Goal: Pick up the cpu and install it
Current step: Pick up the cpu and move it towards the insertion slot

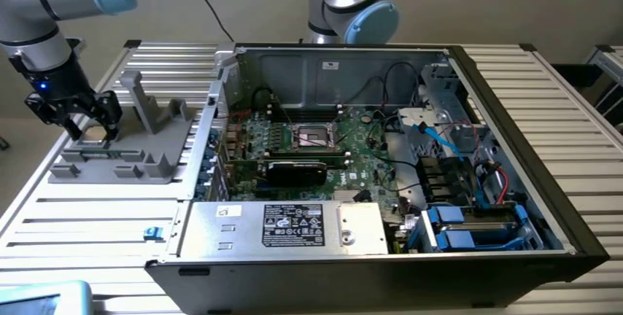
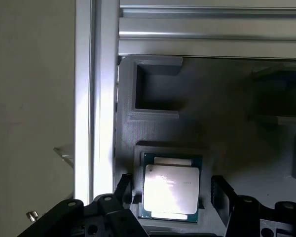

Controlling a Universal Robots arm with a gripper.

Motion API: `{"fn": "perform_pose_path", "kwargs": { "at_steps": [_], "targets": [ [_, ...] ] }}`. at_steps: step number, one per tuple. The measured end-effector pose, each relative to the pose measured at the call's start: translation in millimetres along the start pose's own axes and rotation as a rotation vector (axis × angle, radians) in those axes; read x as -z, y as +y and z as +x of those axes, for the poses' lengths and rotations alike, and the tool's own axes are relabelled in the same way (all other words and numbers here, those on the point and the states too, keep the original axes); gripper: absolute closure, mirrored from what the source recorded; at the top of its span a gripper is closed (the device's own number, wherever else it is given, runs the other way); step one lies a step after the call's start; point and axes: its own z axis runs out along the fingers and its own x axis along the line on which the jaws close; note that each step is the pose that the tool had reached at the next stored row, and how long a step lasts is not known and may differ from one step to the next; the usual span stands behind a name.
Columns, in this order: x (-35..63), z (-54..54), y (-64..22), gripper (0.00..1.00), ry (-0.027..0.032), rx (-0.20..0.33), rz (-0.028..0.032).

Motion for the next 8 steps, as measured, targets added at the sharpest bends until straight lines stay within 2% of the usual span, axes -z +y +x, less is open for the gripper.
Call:
{"fn": "perform_pose_path", "kwargs": {
  "at_steps": [4, 5, 8],
  "targets": [
    [0.0, 0.0, 0.0, 0.27, 0.0003, 0.000, 0.0000],
    [0.0, 0.0, 0.0, 0.34, 0.0004, 0.000, 0.0000],
    [0.0, -0.1, 0.1, 0.34, 0.0007, 0.000, 0.0000]
  ]
}}
